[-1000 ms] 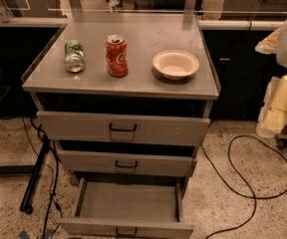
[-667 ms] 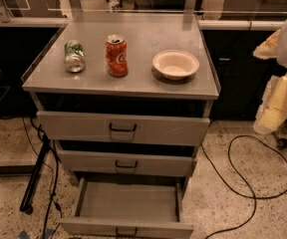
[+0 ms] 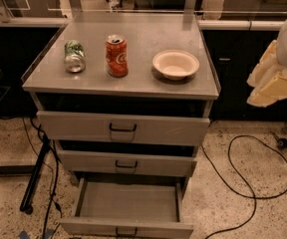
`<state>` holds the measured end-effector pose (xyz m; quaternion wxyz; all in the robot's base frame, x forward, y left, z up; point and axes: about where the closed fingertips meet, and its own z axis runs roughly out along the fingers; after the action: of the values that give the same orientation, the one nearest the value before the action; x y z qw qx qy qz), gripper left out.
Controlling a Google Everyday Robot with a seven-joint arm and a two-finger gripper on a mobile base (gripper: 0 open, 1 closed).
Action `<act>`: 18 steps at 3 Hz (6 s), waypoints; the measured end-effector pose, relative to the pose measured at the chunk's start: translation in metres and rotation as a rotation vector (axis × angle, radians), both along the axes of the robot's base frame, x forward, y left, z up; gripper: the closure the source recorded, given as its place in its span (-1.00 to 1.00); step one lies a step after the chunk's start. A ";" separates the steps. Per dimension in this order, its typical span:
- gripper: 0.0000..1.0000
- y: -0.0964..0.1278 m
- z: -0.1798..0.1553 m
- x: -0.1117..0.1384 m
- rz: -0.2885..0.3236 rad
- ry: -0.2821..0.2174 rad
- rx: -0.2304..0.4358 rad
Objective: Close bottom drawer
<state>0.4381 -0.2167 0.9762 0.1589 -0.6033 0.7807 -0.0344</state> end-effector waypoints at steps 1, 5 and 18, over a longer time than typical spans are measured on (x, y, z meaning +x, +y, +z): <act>0.65 0.000 0.000 0.000 0.000 0.000 0.000; 1.00 0.012 -0.099 -0.015 -0.080 0.120 0.054; 1.00 0.064 -0.524 -0.077 -0.446 0.586 0.329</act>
Offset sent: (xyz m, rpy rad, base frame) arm 0.0000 0.0000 0.0000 0.0000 0.0000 0.0000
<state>0.3616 -0.1524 0.4518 0.0128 -0.3699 0.8998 0.2309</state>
